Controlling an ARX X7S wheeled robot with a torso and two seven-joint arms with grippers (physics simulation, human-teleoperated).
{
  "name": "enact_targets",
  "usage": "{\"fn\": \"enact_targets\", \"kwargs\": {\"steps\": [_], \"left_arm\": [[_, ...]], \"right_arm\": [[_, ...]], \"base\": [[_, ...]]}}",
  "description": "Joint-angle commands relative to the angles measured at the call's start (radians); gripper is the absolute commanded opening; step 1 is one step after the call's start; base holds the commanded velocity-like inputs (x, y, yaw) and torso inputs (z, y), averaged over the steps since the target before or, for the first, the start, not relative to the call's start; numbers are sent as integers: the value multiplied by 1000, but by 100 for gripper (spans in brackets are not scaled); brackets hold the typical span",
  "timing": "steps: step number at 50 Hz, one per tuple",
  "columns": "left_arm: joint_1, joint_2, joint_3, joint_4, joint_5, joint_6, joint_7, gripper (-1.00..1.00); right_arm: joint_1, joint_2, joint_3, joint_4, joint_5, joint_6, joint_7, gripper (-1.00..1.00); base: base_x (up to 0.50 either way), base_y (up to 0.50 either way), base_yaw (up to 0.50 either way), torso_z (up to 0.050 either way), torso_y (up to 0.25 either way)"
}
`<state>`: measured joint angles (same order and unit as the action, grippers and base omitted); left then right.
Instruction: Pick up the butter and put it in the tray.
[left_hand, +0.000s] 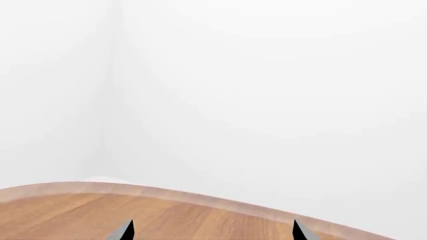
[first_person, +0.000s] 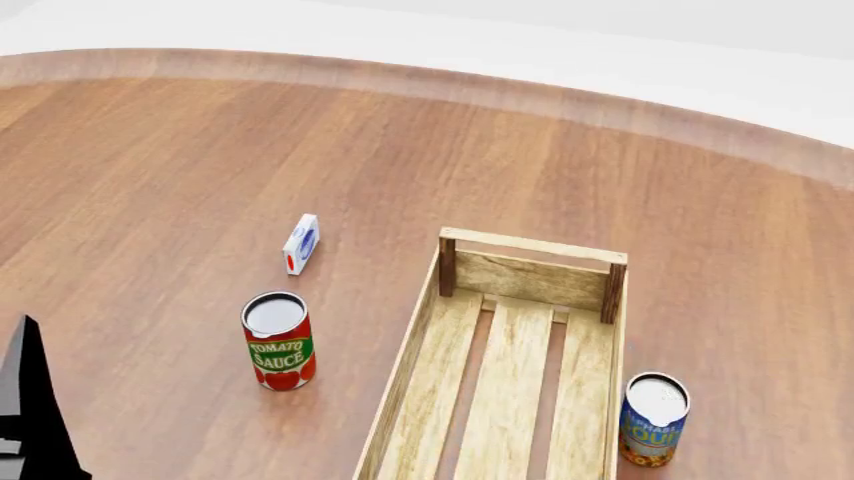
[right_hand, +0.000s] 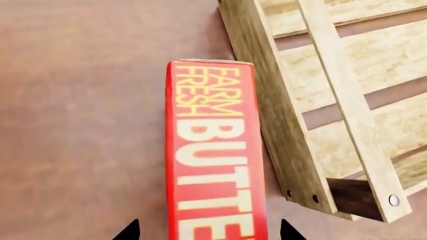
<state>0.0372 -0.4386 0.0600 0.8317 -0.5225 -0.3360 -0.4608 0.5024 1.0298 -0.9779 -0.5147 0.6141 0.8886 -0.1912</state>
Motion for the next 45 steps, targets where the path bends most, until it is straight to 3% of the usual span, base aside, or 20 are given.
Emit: {"fn": "enact_targets", "kwargs": {"steps": [1, 23, 24, 45], "left_arm": [[0, -2, 3, -3, 0, 4, -2, 100], [2, -6, 15, -12, 7, 12, -5, 100], [1, -7, 14, -11, 4, 10, -6, 100], [1, -11, 18, -14, 1, 16, -10, 100]], "right_arm": [[-23, -6, -2, 41, -11, -37, 6, 100], [-41, -29, -21, 104, -37, -68, 4, 100], [-40, -32, -22, 105, -39, -67, 3, -100], [-11, -50, -74, 67, -92, -38, -17, -100]], "base": [[0, 0, 0, 0, 0], [0, 0, 0, 0, 0], [0, 0, 0, 0, 0], [0, 1, 1, 0, 0]]}}
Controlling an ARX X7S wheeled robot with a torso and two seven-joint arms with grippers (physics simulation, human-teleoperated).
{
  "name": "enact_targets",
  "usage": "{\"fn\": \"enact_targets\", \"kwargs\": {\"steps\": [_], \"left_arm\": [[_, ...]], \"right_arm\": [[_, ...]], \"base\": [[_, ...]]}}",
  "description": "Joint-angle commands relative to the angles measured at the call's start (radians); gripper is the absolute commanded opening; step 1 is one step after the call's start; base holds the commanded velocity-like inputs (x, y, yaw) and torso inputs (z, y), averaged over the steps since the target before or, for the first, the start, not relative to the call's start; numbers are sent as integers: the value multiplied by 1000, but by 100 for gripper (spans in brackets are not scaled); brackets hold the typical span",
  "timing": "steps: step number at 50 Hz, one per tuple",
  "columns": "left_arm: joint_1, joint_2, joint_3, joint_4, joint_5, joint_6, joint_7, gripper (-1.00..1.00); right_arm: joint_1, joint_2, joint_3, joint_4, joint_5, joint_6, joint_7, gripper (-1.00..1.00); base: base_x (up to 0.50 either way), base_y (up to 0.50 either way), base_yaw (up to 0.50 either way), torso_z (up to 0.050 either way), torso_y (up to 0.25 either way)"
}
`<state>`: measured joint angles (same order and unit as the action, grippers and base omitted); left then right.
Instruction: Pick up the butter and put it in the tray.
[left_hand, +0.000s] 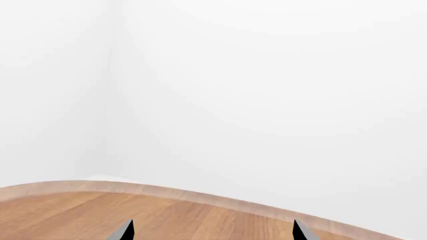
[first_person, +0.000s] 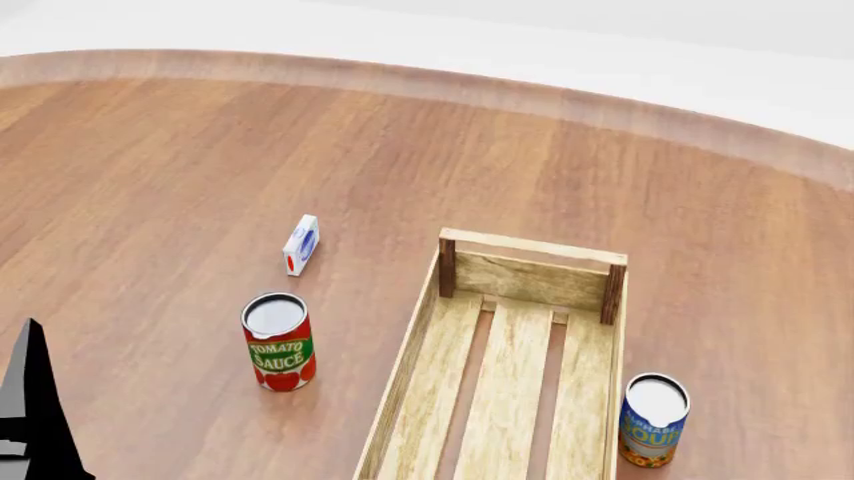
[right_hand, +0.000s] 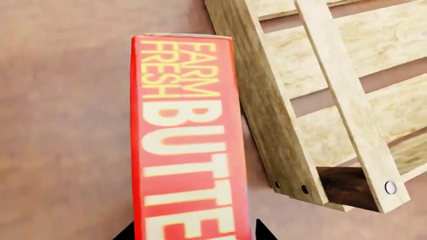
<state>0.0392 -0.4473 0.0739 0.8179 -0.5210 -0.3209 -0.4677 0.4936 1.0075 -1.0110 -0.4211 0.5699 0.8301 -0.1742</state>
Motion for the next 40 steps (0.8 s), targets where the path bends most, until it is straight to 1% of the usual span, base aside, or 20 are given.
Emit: {"fn": "enact_targets", "kwargs": {"steps": [1, 6, 10, 17, 25, 30, 34, 40], "left_arm": [[-1, -2, 5, 0, 0, 1, -3, 100], [-1, -4, 1, 0, -6, 3, -4, 100], [2, -3, 8, 3, -3, 6, -4, 100], [4, -9, 2, 20, -18, -1, -11, 100], [5, -14, -7, 31, -31, -3, -18, 100], [6, -16, -8, 32, -34, 0, -18, 100], [7, -18, -8, 36, -37, 1, -19, 100], [6, -22, -12, 43, -44, -3, -25, 100]], "right_arm": [[0, -28, -42, -35, -47, 24, -34, -100], [14, -34, -59, -72, -64, 39, -39, -100], [42, -44, -88, -156, -77, 88, -48, -100], [69, -51, -74, -264, -47, 151, -30, -100], [71, -12, 21, -381, 52, 174, 25, -100], [80, 21, 113, -456, 153, 191, 72, -100], [75, 39, 166, -476, 205, 170, 101, -100], [100, 52, 230, -510, 281, 184, 144, -100]], "base": [[0, 0, 3, 0, 0], [2, 2, 3, -3, 0], [0, 1, 2, 0, 0], [0, 0, 0, 0, 0], [0, 0, 0, 0, 0], [0, 0, 0, 0, 0], [0, 0, 0, 0, 0], [0, 0, 0, 0, 0]]}}
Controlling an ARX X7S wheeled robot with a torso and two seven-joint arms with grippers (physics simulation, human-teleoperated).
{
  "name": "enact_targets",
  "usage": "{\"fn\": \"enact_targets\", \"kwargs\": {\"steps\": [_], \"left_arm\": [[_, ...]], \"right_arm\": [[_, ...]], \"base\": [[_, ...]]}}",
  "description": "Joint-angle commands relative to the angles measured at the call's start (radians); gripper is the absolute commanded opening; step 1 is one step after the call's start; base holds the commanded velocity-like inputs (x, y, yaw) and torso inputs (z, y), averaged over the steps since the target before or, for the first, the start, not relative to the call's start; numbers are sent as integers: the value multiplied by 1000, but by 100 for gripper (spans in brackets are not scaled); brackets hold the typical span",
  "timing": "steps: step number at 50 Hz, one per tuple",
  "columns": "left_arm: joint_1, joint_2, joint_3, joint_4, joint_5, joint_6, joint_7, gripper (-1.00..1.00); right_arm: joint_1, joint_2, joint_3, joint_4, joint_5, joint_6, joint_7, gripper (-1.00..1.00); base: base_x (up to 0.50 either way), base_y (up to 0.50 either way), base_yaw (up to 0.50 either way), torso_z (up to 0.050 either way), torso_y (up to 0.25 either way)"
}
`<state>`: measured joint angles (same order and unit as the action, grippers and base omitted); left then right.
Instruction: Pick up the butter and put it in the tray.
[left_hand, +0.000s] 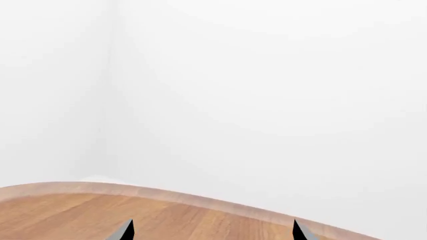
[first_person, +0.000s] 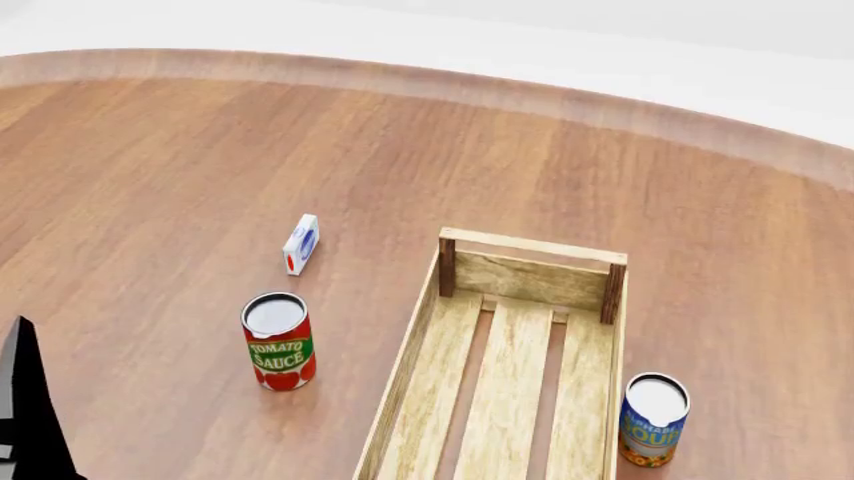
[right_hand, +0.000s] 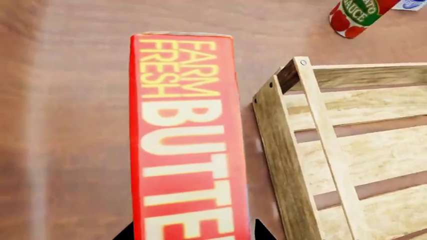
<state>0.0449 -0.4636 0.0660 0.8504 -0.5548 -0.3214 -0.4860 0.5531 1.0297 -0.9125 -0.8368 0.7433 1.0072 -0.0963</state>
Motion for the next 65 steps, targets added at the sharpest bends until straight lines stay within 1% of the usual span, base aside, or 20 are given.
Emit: {"fn": "enact_targets", "kwargs": {"steps": [1, 15, 17, 25, 26, 30, 31, 33, 37, 42, 47, 49, 53, 54, 58, 62, 65], "left_arm": [[0, -7, -5, 11, -11, -2, -7, 100], [-9, -10, -4, 9, -21, -6, -14, 100], [-9, -11, -4, 10, -22, -5, -15, 100], [-11, -13, -6, 10, -27, -6, -19, 100], [-11, -14, -6, 10, -28, -5, -19, 100], [-11, -16, -6, 13, -31, -6, -21, 100], [-11, -16, -8, 13, -32, -4, -21, 100], [-11, -17, -9, 13, -34, -4, -22, 100], [-12, -20, -13, 18, -41, -6, -25, 100], [-10, -22, -15, 19, -45, -3, -26, 100], [-10, -27, -24, 25, -54, -5, -32, 100], [-9, -28, -26, 26, -56, -3, -33, 100], [-10, -30, -27, 26, -58, -3, -36, 100], [-10, -31, -28, 27, -59, -4, -37, 100], [-9, -30, -26, 24, -56, -1, -37, 100], [-9, -32, -24, 24, -58, -1, -37, 100], [-10, -35, -29, 25, -63, 0, -39, 100]], "right_arm": [[42, 32, 134, -97, 109, 8, 69, -100], [77, 73, 255, -104, 232, -12, 152, -100], [84, 76, 284, -91, 270, -6, 191, -100], [113, 92, 351, -65, 356, -6, 261, -100], [111, 89, 378, -42, 388, -21, 297, -100], [119, 84, 406, -16, 426, -34, 321, -100], [138, 76, 393, -17, 415, -8, 325, -100], [142, 68, 398, -5, 425, -10, 331, -100], [154, 31, 412, 48, 467, 16, 421, -100], [160, -29, 410, 117, 455, 12, 472, -100], [161, -89, 391, 191, 382, -17, 479, -100], [148, -121, 415, 242, 386, -49, 505, -100], [168, -149, 388, 281, 328, -40, 521, -100], [166, -160, 391, 298, 320, -38, 550, -100], [180, -201, 404, 358, 323, -45, 571, -100], [208, -257, 389, 409, 292, -24, 638, -100], [225, -307, 403, 454, 293, -17, 697, -100]], "base": [[0, 0, 0, 0, 0], [0, 0, 0, 0, 1], [0, 0, 0, 0, 0], [0, 0, 0, 0, 0], [0, 0, 0, 0, 0], [0, 0, 0, 0, 3], [0, 0, 0, 0, 0], [0, 0, 0, 0, 0], [0, 0, 0, 0, 0], [0, 0, 0, 0, 2], [0, 0, 1, 0, 0], [0, 0, 0, 0, 0], [0, 0, 0, 0, 3], [0, 0, 0, 0, 0], [0, 0, 0, 0, 0], [0, 0, 0, 0, 3], [0, 0, 0, 0, 0]]}}
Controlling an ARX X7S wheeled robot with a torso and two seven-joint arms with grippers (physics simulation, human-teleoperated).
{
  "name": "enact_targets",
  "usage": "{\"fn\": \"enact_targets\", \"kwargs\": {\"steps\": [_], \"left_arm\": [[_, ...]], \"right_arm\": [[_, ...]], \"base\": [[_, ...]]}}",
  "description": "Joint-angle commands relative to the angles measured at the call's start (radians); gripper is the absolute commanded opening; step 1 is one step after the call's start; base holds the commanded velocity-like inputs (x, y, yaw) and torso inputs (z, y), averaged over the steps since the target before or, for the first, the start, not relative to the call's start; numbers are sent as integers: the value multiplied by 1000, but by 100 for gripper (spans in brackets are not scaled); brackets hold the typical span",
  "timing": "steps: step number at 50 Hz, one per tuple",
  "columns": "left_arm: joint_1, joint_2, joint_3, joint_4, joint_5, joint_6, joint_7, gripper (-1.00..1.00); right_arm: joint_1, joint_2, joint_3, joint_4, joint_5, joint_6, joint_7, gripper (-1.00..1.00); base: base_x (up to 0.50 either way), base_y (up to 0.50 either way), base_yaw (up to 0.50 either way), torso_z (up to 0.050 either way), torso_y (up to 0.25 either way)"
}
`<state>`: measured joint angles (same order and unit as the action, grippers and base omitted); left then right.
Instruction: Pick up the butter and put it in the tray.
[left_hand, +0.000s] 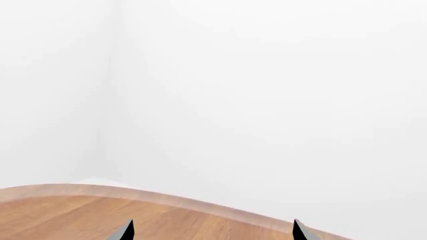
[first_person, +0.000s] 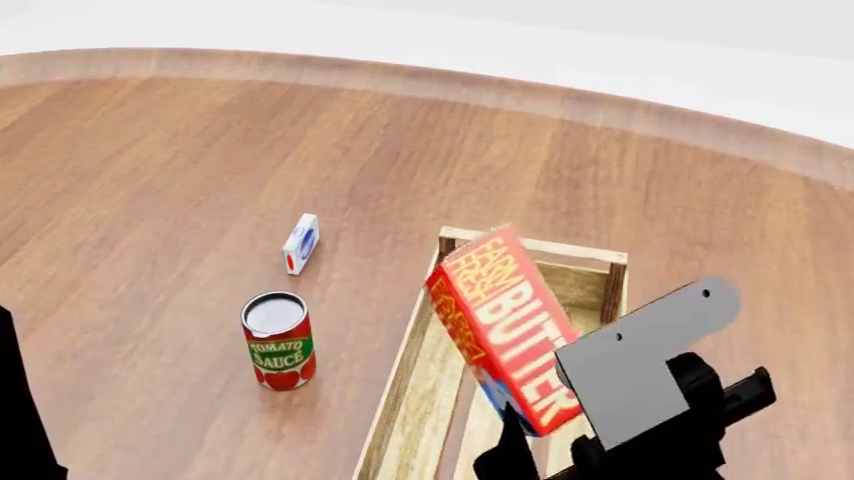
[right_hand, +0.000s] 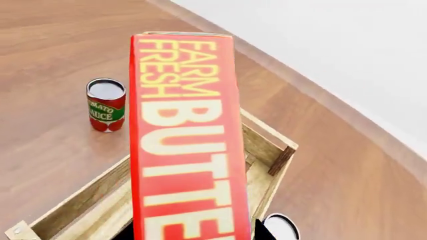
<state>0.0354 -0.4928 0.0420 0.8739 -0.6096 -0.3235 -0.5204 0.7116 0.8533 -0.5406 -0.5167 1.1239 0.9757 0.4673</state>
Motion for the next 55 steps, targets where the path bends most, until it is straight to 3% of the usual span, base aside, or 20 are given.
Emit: {"fn": "enact_targets", "kwargs": {"steps": [1, 10, 23, 35, 55], "left_arm": [[-1, -5, -5, 0, -8, 3, -4, 100], [2, -7, -7, -6, -9, 11, -3, 100], [1, -12, -9, -4, -18, 10, -9, 100], [-8, -16, -12, -10, -32, 8, -13, 100], [-7, -25, -29, -6, -52, 16, -22, 100]], "right_arm": [[66, -142, 39, 147, -87, 2, 134, -100], [99, -264, 22, 259, -146, -47, 175, -100], [200, -453, 2, 442, -252, -27, 388, -100], [252, -634, 101, 682, -234, -91, 486, -100], [316, -834, 226, 1056, -136, -240, 461, -100]], "base": [[0, 0, 0, 0, 0], [0, 0, 0, 0, 2], [0, 0, 0, 0, 2], [0, 0, 0, 2, 1], [0, 0, 0, 0, 2]]}}
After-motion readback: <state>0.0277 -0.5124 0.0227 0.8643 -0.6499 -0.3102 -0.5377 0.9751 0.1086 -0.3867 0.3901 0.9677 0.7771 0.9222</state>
